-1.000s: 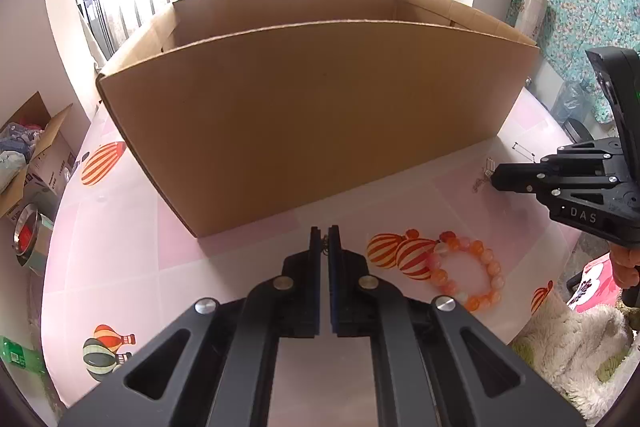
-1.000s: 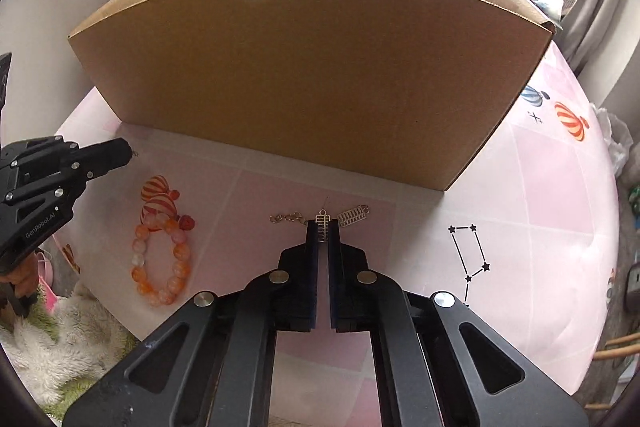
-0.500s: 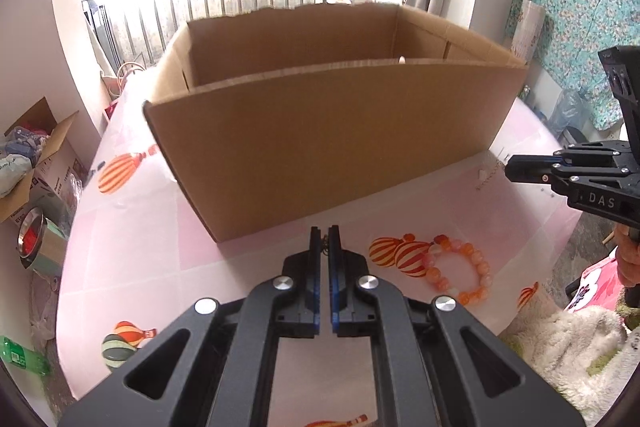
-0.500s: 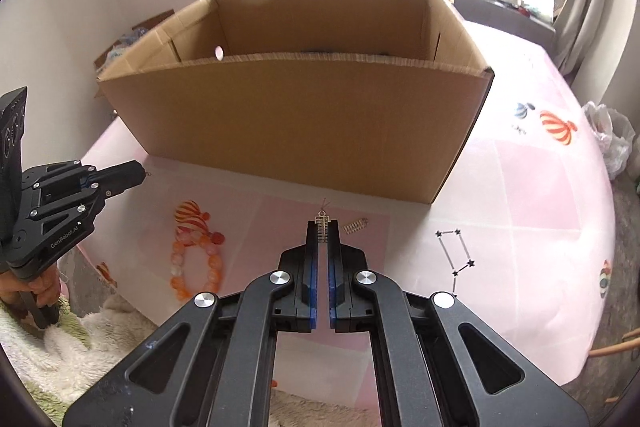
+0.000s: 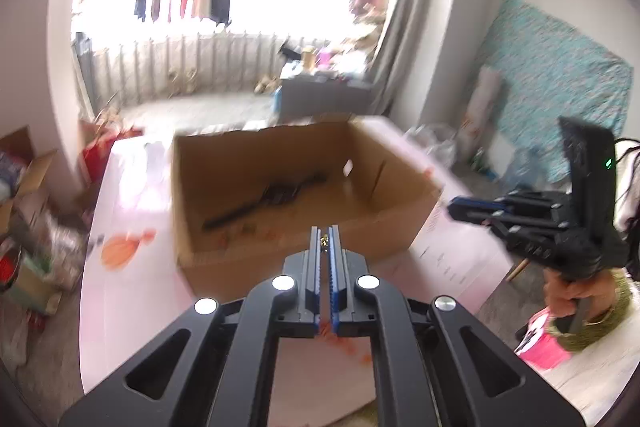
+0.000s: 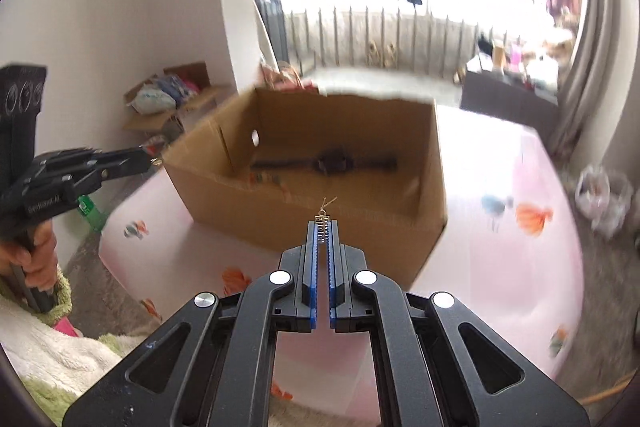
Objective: Organize jewelry
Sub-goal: 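Carry both held gold pieces up and over the box, then open both grippers over the box to drop the gold pieces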
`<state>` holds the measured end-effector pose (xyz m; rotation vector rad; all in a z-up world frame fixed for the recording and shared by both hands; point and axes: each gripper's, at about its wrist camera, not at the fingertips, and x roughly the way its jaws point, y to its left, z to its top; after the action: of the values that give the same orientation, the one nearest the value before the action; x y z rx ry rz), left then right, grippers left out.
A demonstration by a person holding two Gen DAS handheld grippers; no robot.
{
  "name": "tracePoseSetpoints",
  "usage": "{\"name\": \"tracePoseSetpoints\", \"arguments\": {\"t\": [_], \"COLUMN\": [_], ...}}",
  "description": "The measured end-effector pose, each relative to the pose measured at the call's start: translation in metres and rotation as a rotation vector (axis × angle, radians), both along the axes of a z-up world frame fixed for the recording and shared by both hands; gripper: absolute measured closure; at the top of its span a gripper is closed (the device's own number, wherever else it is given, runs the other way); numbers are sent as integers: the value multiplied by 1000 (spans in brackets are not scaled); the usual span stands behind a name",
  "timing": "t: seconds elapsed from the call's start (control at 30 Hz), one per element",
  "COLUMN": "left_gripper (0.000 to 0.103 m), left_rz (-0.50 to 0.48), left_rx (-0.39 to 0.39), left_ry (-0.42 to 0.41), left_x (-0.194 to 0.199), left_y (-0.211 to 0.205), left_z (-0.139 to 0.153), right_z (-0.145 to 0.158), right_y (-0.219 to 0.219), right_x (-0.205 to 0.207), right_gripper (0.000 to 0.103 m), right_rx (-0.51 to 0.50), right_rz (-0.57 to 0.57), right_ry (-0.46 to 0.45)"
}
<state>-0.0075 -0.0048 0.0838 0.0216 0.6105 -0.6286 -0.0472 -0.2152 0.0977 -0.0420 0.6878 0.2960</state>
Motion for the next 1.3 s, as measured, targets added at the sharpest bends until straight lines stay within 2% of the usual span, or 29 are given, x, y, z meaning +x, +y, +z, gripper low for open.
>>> {"name": "tracePoseSetpoints", "arguments": {"t": [0.1,0.23,0.37,0.53,0.6,0.7,0.87,1.03,1.23,1.27,1.3], "left_gripper": [100,100,100,100,100,100,100,100,99,98,91], "left_rz": [-53,-116,-175,-210,-205,-182,-148,-129,-99,-95,-95], "left_rx": [-31,-18,10,115,133,152,161,158,149,149,150], "left_ry": [10,49,195,475,561,667,793,838,854,857,858], "left_x": [17,54,104,171,190,216,240,250,263,264,264], "left_y": [-12,-39,-69,-109,-117,-125,-135,-136,-134,-134,-136], "left_z": [16,23,12,-31,-47,-68,-95,-105,-108,-109,-108], "right_z": [19,31,22,-5,-14,-25,-35,-34,-27,-25,-23], "right_y": [-3,-9,-11,-7,-6,-1,6,7,-6,-8,-9], "right_x": [14,46,79,110,118,126,131,132,137,136,135], "right_gripper": [101,101,101,101,101,101,100,98,98,97,97], "right_rx": [21,49,21,-28,-51,-92,-142,-137,-91,-86,-81], "right_rz": [42,88,108,165,177,199,229,240,219,214,210], "right_ry": [-50,-32,37,149,189,230,268,268,248,242,238]}}
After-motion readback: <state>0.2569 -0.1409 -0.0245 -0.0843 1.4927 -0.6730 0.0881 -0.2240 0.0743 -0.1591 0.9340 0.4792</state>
